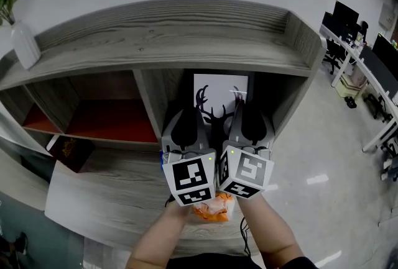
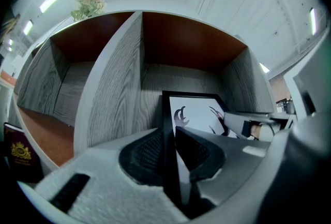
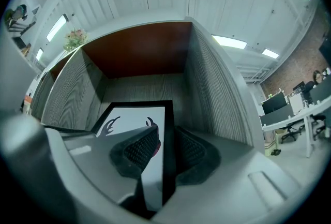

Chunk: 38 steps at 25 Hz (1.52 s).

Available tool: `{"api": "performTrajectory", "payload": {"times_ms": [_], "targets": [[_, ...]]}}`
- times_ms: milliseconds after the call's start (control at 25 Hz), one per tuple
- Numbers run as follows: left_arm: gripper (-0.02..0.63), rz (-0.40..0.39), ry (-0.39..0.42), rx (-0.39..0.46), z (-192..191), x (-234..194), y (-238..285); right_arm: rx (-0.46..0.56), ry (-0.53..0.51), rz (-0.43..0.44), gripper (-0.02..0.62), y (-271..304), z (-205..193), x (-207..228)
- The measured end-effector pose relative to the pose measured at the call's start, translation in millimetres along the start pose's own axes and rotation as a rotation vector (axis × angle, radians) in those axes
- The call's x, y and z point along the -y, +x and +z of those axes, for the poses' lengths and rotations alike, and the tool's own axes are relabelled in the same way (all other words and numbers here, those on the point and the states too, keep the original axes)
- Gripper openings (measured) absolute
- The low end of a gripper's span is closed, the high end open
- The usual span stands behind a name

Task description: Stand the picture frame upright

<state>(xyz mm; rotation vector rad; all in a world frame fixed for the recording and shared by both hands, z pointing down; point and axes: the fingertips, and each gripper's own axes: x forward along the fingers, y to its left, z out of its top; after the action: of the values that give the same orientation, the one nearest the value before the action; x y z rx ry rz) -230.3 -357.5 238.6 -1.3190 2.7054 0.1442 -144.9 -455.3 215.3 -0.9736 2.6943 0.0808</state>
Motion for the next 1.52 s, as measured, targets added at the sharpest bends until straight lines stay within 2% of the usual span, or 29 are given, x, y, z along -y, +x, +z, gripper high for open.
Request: {"api": "performTrajectory", "payload": {"times_ms": [320, 520, 600, 680, 880, 1200, 1520], "targets": [[0.066, 0.001, -0.006, -0.025, -1, 0, -1, -0.007, -0.004, 0.003, 0.086, 0, -1, 0], [0.068, 0.009, -0.035, -0.004, 2, 1, -5, -0.008, -0.002, 0.024, 0.086, -1, -2, -2], [0.152, -0.013, -0.039, -0.007, 2, 5, -5, -0.007, 0.0, 0.034, 0.08, -1, -2, -2], [0.178, -0.024, -0.037, -0.015, 2, 7, -4, -0.008, 0.003, 0.036, 0.061, -1, -2, -1], [0.177, -0.023, -0.057, -0.01, 2, 7, -5, -0.005, 0.004, 0.043, 0.057, -2, -2, -2], [0.179, -0.006, -0.025, -0.001, 3, 8, -8, -0.006, 0.002, 0.052, 0.052, -3, -2, -1], [0.165, -0.001, -0.056, 0.051, 9, 5, -16, -0.004, 0.008, 0.055, 0.048, -4, -2, -2]]}}
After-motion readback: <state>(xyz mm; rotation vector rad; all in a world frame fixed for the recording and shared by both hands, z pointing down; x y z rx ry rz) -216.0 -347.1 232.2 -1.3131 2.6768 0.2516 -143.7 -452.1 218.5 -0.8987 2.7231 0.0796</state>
